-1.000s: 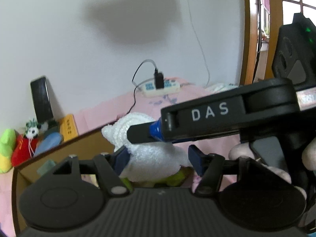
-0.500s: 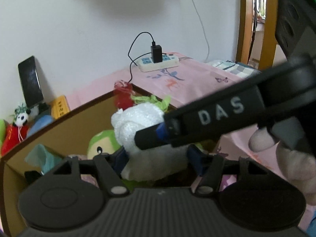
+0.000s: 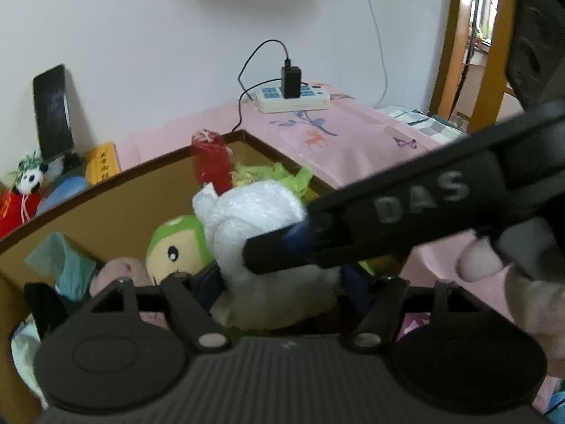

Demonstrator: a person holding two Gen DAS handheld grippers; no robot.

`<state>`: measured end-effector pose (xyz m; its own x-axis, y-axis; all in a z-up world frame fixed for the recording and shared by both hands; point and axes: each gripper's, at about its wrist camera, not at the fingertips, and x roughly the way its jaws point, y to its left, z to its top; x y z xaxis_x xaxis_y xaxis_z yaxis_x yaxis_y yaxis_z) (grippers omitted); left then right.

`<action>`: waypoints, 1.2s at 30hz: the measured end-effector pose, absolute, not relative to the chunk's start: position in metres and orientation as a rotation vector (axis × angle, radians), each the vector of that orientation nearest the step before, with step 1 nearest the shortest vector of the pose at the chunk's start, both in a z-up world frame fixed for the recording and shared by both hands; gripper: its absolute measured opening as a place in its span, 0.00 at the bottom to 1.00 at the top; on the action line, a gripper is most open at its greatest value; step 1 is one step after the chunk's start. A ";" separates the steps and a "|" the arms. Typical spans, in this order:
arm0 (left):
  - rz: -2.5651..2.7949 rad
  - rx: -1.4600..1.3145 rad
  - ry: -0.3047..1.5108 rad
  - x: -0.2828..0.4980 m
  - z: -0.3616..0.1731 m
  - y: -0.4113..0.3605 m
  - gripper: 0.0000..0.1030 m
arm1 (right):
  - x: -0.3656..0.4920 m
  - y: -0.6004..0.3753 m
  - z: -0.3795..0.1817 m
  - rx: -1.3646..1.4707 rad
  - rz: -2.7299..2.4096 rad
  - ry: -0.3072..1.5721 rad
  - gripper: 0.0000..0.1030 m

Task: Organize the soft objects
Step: 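Carry the white plush into the box and open the right gripper, then move the open right gripper to the red-and-white patterned scarf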

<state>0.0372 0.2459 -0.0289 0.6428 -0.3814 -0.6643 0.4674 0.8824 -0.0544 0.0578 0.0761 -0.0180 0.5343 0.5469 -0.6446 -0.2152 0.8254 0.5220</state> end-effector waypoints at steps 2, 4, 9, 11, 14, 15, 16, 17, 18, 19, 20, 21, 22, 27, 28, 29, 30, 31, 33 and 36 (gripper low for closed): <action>-0.477 0.106 0.734 0.035 -0.025 0.247 0.70 | 0.052 0.076 -0.014 0.386 0.471 0.892 0.24; -0.459 0.098 0.733 0.031 -0.021 0.246 0.70 | 0.047 0.074 -0.011 0.361 0.460 0.879 0.25; -0.396 0.100 0.734 0.019 -0.012 0.242 0.73 | 0.037 0.066 -0.010 0.355 0.454 0.865 0.25; -0.373 0.098 0.738 0.015 -0.008 0.240 0.73 | 0.033 0.061 -0.010 0.358 0.453 0.857 0.25; -0.336 0.108 0.743 0.009 -0.001 0.234 0.73 | 0.026 0.054 -0.006 0.357 0.452 0.838 0.25; -0.321 0.112 0.745 0.006 0.001 0.232 0.73 | 0.024 0.052 -0.005 0.349 0.449 0.831 0.25; -0.306 0.116 0.751 0.005 0.003 0.229 0.73 | 0.022 0.050 -0.003 0.344 0.445 0.822 0.25; -0.294 0.121 0.758 0.003 0.004 0.227 0.73 | 0.020 0.047 -0.002 0.340 0.443 0.813 0.25; -0.278 0.128 0.767 0.001 0.005 0.224 0.73 | 0.018 0.044 -0.001 0.337 0.440 0.807 0.25; -0.261 0.136 0.775 0.000 0.007 0.220 0.73 | 0.017 0.041 0.000 0.337 0.439 0.803 0.25; -0.248 0.141 0.780 -0.002 0.007 0.216 0.73 | 0.015 0.038 0.000 0.339 0.437 0.801 0.25; -0.238 0.145 0.782 -0.004 0.008 0.213 0.73 | 0.014 0.034 0.000 0.340 0.434 0.801 0.25; -0.229 0.149 0.783 -0.006 0.009 0.209 0.73 | 0.013 0.031 -0.001 0.340 0.431 0.802 0.25; -0.191 0.171 0.795 -0.015 0.013 0.190 0.73 | 0.008 0.013 -0.004 0.347 0.427 0.814 0.25; -0.188 0.173 0.795 -0.016 0.013 0.185 0.73 | 0.007 0.008 -0.004 0.345 0.428 0.814 0.25; -0.184 0.173 0.797 -0.017 0.014 0.180 0.73 | 0.006 0.004 -0.004 0.342 0.427 0.814 0.25; -0.182 0.174 0.800 -0.018 0.015 0.176 0.73 | 0.005 0.000 -0.005 0.338 0.426 0.814 0.25; -0.180 0.174 0.801 -0.018 0.016 0.171 0.73 | 0.003 -0.005 -0.005 0.335 0.424 0.813 0.25; -0.180 0.181 0.803 -0.020 0.017 0.160 0.73 | 0.000 -0.014 -0.005 0.333 0.418 0.814 0.25; -0.191 0.197 0.803 -0.021 0.018 0.140 0.73 | -0.004 -0.033 -0.009 0.333 0.403 0.820 0.25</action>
